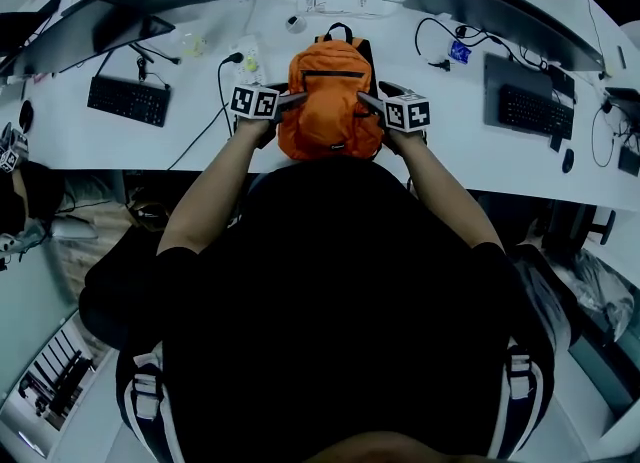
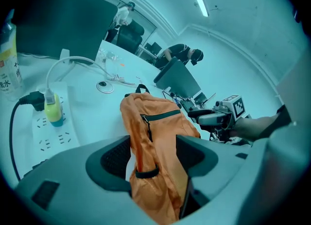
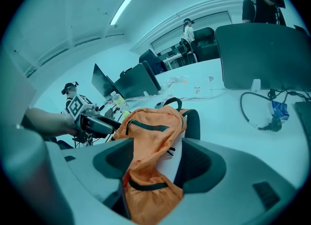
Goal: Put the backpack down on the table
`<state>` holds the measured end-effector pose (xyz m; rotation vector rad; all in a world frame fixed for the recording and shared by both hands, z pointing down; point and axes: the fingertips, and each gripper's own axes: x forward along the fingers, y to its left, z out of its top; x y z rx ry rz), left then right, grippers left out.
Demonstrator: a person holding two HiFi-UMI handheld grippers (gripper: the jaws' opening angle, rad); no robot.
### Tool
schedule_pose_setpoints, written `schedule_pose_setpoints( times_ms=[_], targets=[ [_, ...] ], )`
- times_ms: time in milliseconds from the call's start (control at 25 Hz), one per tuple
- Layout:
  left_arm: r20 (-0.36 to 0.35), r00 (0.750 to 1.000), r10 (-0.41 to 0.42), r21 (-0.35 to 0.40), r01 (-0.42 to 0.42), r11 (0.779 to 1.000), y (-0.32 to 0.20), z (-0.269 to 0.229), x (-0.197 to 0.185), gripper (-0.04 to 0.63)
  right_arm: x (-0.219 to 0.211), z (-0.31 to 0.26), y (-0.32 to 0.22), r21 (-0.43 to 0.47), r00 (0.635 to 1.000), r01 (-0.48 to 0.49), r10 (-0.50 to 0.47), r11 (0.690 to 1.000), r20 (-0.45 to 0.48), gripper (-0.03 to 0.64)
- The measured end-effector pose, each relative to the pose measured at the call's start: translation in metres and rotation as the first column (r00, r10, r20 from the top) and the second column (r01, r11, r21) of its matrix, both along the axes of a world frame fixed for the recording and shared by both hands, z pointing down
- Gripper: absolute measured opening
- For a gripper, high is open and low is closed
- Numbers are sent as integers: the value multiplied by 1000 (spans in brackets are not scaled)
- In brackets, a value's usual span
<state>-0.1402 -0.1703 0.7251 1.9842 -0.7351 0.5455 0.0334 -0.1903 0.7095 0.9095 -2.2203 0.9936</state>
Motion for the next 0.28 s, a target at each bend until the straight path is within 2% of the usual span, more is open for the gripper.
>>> schedule_pose_setpoints(
  times_ms=[280],
  targets=[
    [13,1000,-26,34,26,999,10,-14,-2,270,8,-12,13,17,1000,1,-1,1000,-8,318]
  ],
)
